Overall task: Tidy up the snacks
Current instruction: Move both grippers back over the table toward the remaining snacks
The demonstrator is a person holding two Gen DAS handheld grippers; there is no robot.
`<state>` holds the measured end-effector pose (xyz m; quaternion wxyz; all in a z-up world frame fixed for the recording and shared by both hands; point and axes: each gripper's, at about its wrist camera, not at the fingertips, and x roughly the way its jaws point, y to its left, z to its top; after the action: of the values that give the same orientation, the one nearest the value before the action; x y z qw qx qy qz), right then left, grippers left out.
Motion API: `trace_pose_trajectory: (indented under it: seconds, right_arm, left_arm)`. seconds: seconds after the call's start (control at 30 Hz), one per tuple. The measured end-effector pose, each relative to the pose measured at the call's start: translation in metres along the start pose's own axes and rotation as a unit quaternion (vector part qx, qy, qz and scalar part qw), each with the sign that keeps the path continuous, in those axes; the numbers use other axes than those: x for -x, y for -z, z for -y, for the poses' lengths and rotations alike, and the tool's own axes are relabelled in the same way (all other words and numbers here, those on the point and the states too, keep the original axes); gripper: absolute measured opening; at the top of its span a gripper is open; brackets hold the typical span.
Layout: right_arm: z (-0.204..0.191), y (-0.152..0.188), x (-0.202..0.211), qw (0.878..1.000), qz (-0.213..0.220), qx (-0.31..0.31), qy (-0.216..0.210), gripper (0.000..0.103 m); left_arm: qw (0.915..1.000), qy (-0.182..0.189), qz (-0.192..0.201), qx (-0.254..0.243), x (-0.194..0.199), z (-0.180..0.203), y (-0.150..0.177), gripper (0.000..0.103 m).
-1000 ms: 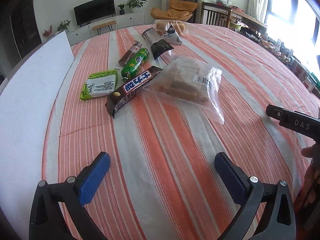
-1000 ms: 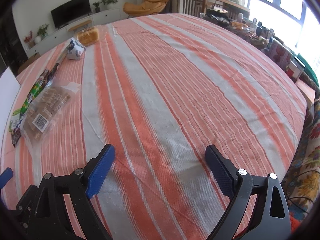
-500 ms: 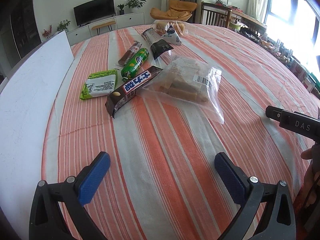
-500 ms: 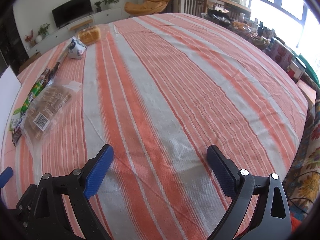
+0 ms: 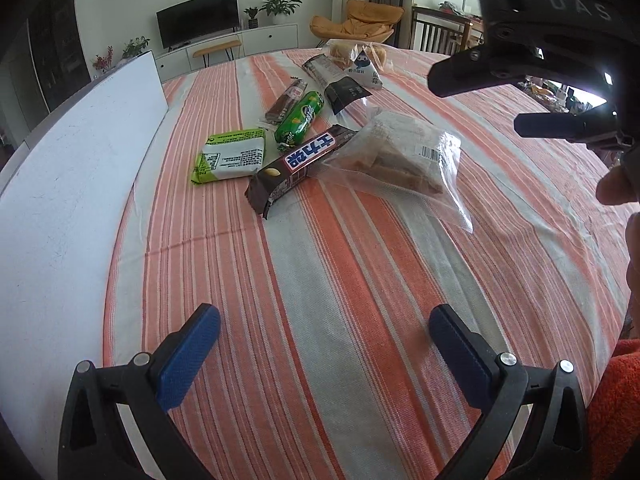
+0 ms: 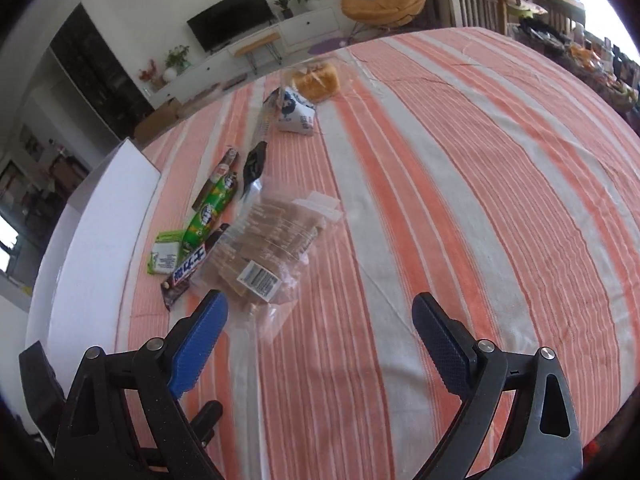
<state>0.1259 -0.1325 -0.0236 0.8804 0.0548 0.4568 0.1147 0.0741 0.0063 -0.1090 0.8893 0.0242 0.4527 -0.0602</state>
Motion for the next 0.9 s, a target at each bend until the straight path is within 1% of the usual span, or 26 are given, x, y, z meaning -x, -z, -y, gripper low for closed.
trace_pose_trajectory:
  seconds: [0.1, 0.17, 0.23, 0.27, 0.3, 0.33, 0.37, 0.4, 0.43, 0.5, 0.53, 0.57, 0.63, 0.67, 0.7, 0.83, 0.87, 0.9]
  right_arm:
    - [-0.050, -0.022, -0.036, 0.996, -0.035, 0.079, 0.032, 0.095]
    - [-0.070, -0.023, -0.062, 0.987, -0.060, 0.132, 0.063, 0.094]
    - [-0.069, -0.017, -0.074, 0.978, -0.073, 0.167, 0.102, 0.092]
    - [-0.058, -0.014, -0.071, 0.978, -0.066, 0.168, 0.100, 0.092]
    - [-0.044, -0.013, -0.065, 0.981, -0.058, 0.160, 0.089, 0.092]
    - [-0.024, -0.012, -0.058, 0.983, -0.056, 0.147, 0.098, 0.092]
    - [-0.004, -0.012, -0.053, 0.978, -0.055, 0.141, 0.146, 0.092]
    - [0.012, -0.013, -0.042, 0.975, -0.040, 0.137, 0.170, 0.092]
    - [0.025, -0.013, -0.029, 0.976, -0.025, 0.128, 0.174, 0.092]
    - [0.049, -0.010, 0.006, 0.988, 0.011, 0.083, 0.132, 0.093]
    - [0.060, -0.007, 0.022, 0.991, 0.032, 0.058, 0.114, 0.094]
    - [0.071, -0.001, 0.033, 0.992, 0.048, 0.031, 0.111, 0.094]
    - [0.091, 0.012, 0.039, 0.991, 0.056, -0.027, 0.118, 0.094]
    - [0.095, 0.018, 0.033, 0.990, 0.052, -0.046, 0.123, 0.094]
    - [0.098, 0.026, 0.029, 0.989, 0.047, -0.051, 0.133, 0.094]
    - [0.082, 0.052, 0.011, 0.981, 0.043, -0.013, 0.190, 0.094]
    - [0.080, 0.052, 0.008, 0.978, 0.029, -0.011, 0.205, 0.094]
    - [0.077, 0.051, 0.008, 0.977, 0.033, -0.003, 0.210, 0.094]
  left_arm:
    - [1.0000, 0.000, 0.000, 0.000, 0.000, 0.000, 0.000, 0.103]
    - [1.0000, 0.001, 0.000, -0.001, 0.000, 0.000, -0.001, 0.103]
    - [1.0000, 0.002, 0.000, -0.001, 0.000, -0.001, -0.001, 0.103]
    - [1.0000, 0.002, 0.001, -0.001, 0.000, -0.001, -0.001, 0.103]
    - [1.0000, 0.002, 0.001, -0.001, 0.000, -0.001, -0.001, 0.103]
    - [1.0000, 0.001, 0.001, -0.001, 0.000, -0.001, -0.001, 0.103]
    - [1.0000, 0.000, 0.001, 0.000, 0.000, -0.001, -0.002, 0.103]
    - [1.0000, -0.001, 0.001, 0.000, -0.001, 0.000, -0.002, 0.103]
    - [1.0000, -0.001, 0.000, 0.001, -0.001, 0.000, -0.002, 0.103]
    - [1.0000, -0.001, 0.000, 0.001, -0.001, 0.000, -0.002, 0.103]
    - [1.0000, -0.001, 0.000, 0.001, -0.001, 0.000, -0.002, 0.103]
    - [1.0000, -0.001, 0.001, 0.001, -0.001, 0.000, -0.002, 0.103]
    - [1.0000, -0.001, 0.000, 0.001, -0.001, 0.000, -0.002, 0.103]
    - [1.0000, -0.001, 0.001, 0.001, -0.001, 0.000, -0.002, 0.103]
    - [1.0000, -0.001, 0.001, 0.001, -0.001, 0.000, -0.002, 0.103]
    - [1.0000, -0.001, 0.001, 0.001, -0.001, 0.000, -0.002, 0.103]
    - [1.0000, -0.001, 0.001, 0.001, -0.001, 0.000, -0.002, 0.103]
    - [1.0000, -0.001, 0.001, 0.001, -0.001, 0.000, -0.002, 0.103]
